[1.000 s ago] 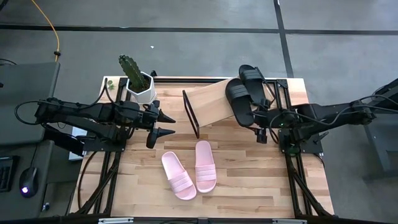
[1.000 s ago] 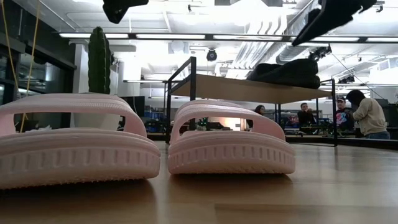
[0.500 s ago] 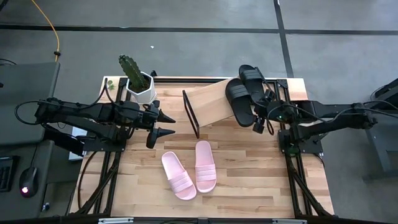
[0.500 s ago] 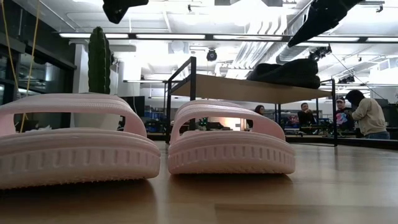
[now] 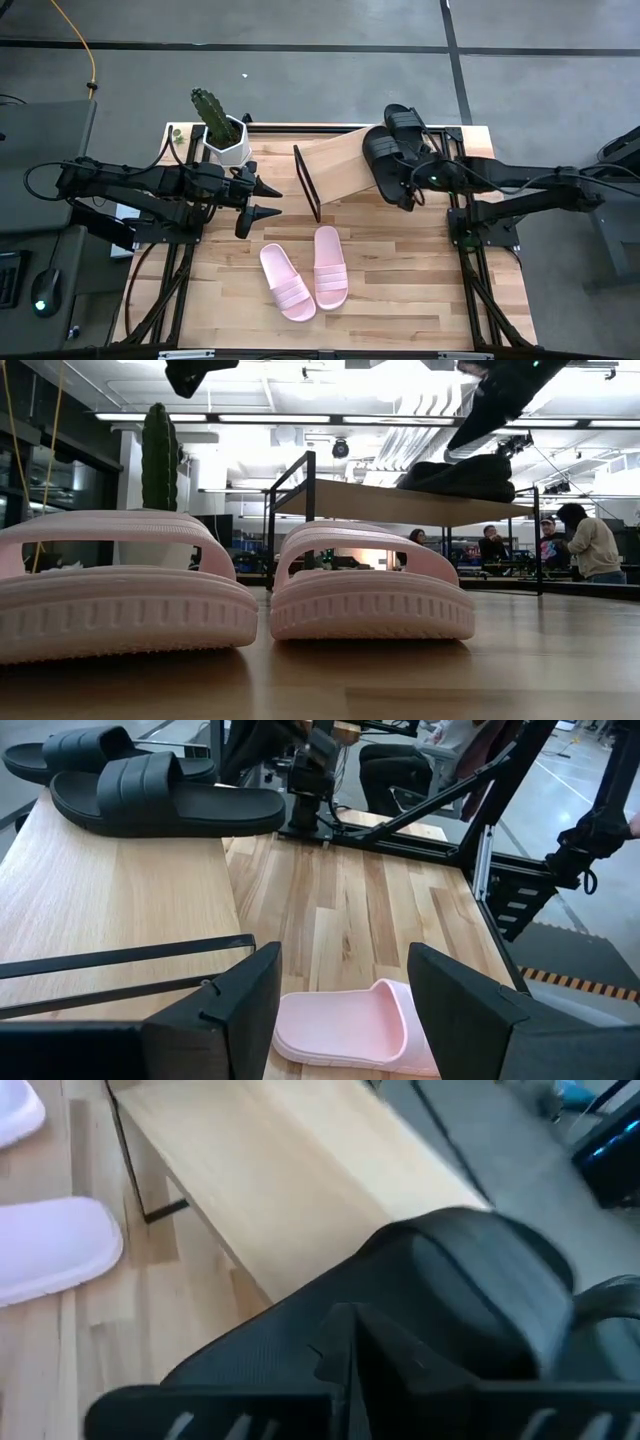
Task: Pick and place slides into the shelf
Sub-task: Put the black slide on the shelf
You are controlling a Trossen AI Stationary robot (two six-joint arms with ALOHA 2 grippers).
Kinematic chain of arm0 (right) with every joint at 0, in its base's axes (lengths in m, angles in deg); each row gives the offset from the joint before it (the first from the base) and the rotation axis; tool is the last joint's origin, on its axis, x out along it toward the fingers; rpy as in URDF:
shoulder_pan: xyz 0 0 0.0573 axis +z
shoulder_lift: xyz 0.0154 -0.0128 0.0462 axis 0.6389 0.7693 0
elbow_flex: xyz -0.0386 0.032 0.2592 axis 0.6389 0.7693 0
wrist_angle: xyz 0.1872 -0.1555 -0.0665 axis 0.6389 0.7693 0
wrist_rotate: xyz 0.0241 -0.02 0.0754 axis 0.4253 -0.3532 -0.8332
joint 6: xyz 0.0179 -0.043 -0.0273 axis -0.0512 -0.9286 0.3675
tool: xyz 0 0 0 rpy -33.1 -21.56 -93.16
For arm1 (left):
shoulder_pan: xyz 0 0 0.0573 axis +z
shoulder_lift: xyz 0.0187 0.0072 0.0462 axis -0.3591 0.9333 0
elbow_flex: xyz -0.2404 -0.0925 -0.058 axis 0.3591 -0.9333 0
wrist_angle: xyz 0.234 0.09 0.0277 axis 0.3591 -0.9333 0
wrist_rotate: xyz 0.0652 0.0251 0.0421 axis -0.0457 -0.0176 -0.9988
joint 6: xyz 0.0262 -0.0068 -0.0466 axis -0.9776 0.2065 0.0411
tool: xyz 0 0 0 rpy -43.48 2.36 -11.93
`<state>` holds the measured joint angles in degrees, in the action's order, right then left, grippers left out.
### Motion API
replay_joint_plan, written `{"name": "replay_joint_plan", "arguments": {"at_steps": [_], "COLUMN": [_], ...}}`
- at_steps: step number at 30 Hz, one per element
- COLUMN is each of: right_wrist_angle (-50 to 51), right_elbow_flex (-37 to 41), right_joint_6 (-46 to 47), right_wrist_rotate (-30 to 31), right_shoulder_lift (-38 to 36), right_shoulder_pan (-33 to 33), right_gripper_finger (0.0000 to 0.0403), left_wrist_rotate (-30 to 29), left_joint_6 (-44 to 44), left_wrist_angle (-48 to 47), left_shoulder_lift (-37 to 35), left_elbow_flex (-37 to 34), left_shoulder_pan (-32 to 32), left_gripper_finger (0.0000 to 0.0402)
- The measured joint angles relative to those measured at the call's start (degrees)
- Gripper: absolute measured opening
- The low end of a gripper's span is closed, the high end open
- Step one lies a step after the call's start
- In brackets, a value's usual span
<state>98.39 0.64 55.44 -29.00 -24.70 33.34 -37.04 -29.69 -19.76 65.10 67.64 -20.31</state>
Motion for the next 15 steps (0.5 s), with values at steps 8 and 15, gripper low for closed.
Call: {"name": "replay_joint_plan", "arguments": {"at_steps": [8, 15], "right_wrist_angle": [-0.56, -3.29], "right_elbow_flex": [0.04, 0.04], "right_joint_6": [-1.51, -2.45], "right_wrist_rotate": [-1.84, -4.60], "right_shoulder_lift": [6.05, 7.74], "right_shoulder_pan": [-5.97, -11.49], "right_gripper_finger": [0.0000, 0.0000], "left_wrist_rotate": [0.00, 0.00], "left_joint_6": [-0.01, -0.01], "left_wrist_angle": [0.00, 0.00], "left_shoulder_lift": [0.00, 0.00], "left_elbow_flex": [0.00, 0.00], "left_shoulder_pan": [0.00, 0.00], "left_gripper_finger": [0.0207, 0.0207]}}
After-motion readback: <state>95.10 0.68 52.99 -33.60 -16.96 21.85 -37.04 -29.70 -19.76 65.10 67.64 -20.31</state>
